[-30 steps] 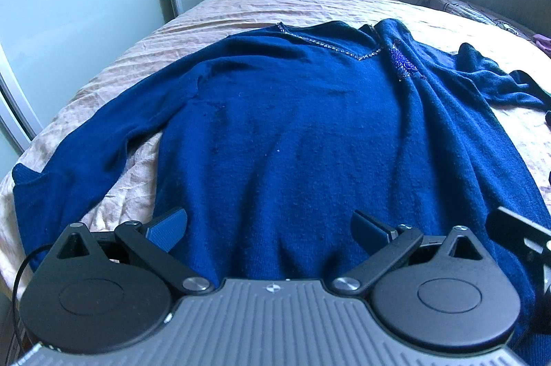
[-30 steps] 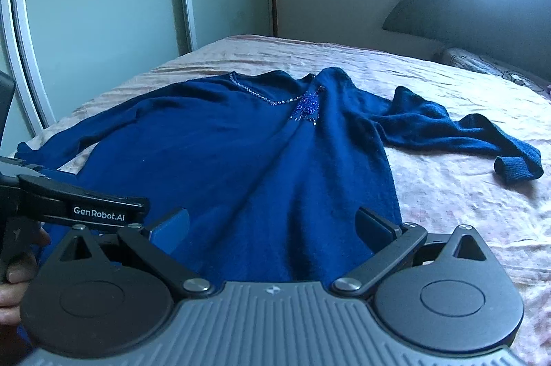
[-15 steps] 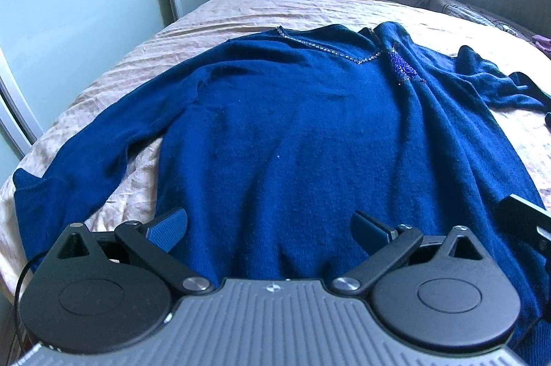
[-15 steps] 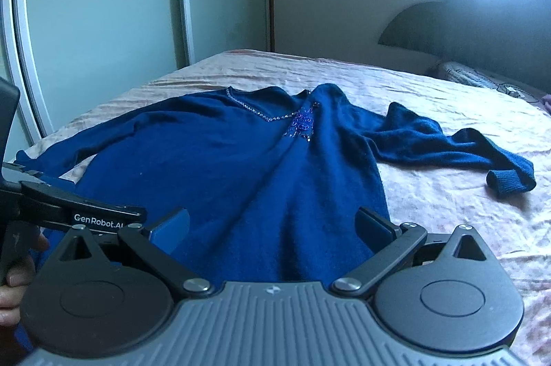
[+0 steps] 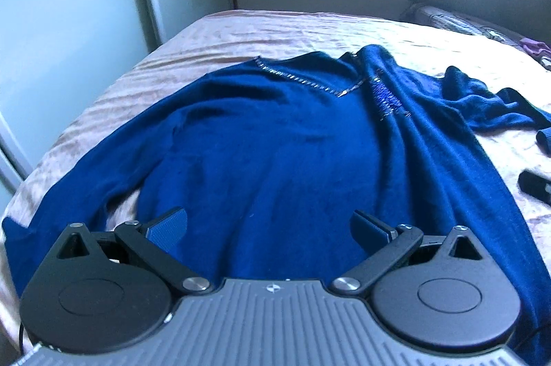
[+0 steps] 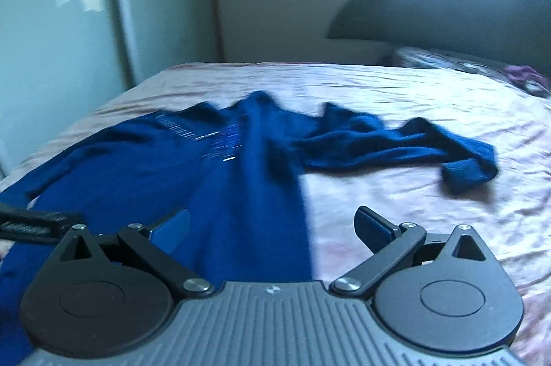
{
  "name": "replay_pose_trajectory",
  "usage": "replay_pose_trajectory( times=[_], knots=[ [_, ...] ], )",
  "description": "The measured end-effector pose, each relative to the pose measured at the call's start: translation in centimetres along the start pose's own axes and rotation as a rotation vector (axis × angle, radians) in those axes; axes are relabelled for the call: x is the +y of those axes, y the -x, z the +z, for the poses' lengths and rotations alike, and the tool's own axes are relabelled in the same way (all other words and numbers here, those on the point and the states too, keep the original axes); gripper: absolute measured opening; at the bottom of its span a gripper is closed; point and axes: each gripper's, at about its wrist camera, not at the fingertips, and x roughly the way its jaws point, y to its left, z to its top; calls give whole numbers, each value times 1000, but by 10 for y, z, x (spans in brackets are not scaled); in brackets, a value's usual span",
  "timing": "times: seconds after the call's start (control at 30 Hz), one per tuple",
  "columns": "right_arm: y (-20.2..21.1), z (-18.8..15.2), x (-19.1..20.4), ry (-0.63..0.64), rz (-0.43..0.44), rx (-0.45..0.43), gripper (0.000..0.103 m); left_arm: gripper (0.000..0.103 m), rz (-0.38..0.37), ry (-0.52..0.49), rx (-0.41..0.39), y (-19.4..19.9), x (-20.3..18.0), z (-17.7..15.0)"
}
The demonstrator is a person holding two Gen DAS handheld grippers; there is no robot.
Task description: Fold small clothes
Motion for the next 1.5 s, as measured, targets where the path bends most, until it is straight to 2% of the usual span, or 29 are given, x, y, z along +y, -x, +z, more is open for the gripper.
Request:
replay_pose_trajectory(
  times=[0.13,0.37,0.5,0.67,0.7,0.73,0.83,0.93,1.13,1.23,1.33,1.4,1.5],
  knots=[
    [-7,5,-42,-120,-61,-17,102,102,-14,-34,1,-8,-11,4],
    [-15,7,-138,-465,-186,-87,97,102,-34,-77,18,-24,-28,7],
    [-35,6,-180,-615,-232,-86,80,102,-38,-84,23,-32,-34,10],
    [-72,5,-211,-747,-198,-31,58,102,-37,-91,32,-39,-39,14],
    [-79,6,-212,-754,-197,-20,49,102,-38,-93,35,-41,-40,14],
    [-83,6,-212,-750,-203,-20,34,102,-38,-93,37,-41,-40,15],
    [-82,6,-214,-730,-209,-25,10,102,-37,-97,42,-45,-42,16],
    [-74,8,-217,-679,-238,-35,6,102,-40,-101,51,-48,-43,17],
    [-42,30,-231,-444,-467,-81,6,102,-54,-104,53,-51,-46,18],
    [-24,43,-247,-401,-536,-105,6,102,-58,-98,56,-53,-47,19],
    [-9,52,-260,-399,-522,-114,6,102,-60,-95,64,-55,-48,19],
    [-6,55,-267,-442,-468,-108,6,102,-60,-98,65,-56,-49,19],
    [-16,55,-277,-463,-379,-48,8,102,-61,-102,63,-55,-50,19]
  ],
)
